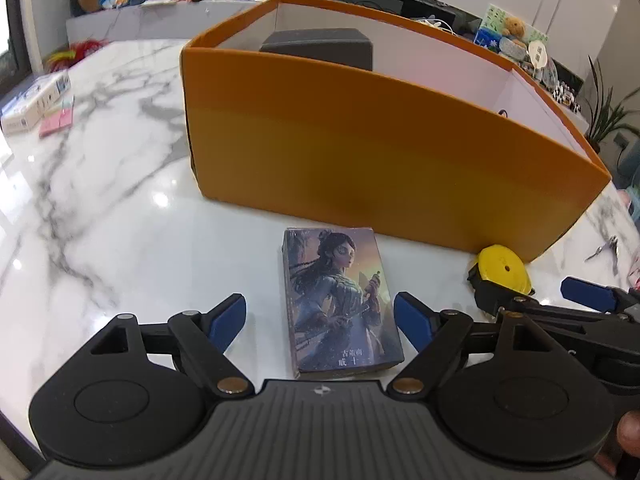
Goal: Organize objects
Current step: 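Grasp the card deck box with the left tool while the right tool grasps the yellow tape measure, then lift the card deck and tape measure up over the orange box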
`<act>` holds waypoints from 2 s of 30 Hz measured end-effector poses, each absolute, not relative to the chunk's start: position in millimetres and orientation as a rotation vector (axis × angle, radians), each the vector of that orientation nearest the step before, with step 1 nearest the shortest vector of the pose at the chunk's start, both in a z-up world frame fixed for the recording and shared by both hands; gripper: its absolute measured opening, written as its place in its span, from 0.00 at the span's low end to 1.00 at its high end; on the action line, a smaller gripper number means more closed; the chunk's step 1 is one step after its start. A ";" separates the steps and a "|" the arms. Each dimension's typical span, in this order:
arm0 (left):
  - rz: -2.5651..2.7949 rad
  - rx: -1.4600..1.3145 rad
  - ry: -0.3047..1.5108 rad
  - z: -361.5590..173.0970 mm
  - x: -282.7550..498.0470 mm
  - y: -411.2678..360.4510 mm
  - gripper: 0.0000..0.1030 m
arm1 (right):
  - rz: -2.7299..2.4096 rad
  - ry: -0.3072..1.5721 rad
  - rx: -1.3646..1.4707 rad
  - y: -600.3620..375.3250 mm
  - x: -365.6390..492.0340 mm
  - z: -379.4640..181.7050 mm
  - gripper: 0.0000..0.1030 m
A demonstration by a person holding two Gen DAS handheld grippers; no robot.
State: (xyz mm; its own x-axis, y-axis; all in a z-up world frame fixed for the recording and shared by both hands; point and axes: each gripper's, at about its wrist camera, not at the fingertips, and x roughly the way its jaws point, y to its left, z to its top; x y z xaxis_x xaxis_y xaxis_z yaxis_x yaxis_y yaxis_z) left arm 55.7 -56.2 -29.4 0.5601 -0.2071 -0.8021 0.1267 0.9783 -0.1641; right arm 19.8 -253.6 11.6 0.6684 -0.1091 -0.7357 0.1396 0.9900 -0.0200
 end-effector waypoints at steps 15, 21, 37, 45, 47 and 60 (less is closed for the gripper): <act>-0.194 0.042 0.942 -38.8 60.3 -73.7 0.90 | -0.111 0.844 0.021 -255.8 33.4 -2.7 0.73; -0.190 0.088 0.936 -34.2 58.3 -72.6 0.65 | -0.092 0.832 0.012 -247.1 33.7 -1.1 0.56; -0.220 0.097 0.972 -29.8 58.0 -70.0 0.64 | -0.097 0.848 0.012 -237.0 25.6 4.2 0.55; -0.222 0.103 0.973 -25.0 54.3 -70.1 0.64 | -0.099 0.846 0.017 -236.7 17.9 11.0 0.55; -0.221 0.106 0.966 -22.2 52.7 -69.9 0.64 | -0.098 0.845 0.016 -236.4 15.8 13.0 0.55; -0.226 0.101 0.945 -9.5 44.8 -64.0 0.64 | -0.097 0.833 0.010 -232.6 -2.5 29.2 0.55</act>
State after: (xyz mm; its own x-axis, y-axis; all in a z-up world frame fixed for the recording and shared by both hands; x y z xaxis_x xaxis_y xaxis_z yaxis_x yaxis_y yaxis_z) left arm 44.8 -64.0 -9.5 0.5640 -0.1472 -0.8126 0.2358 0.9717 -0.0124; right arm -2.5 -232.6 29.2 0.6682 -0.0821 -0.7394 0.0898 0.9955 -0.0294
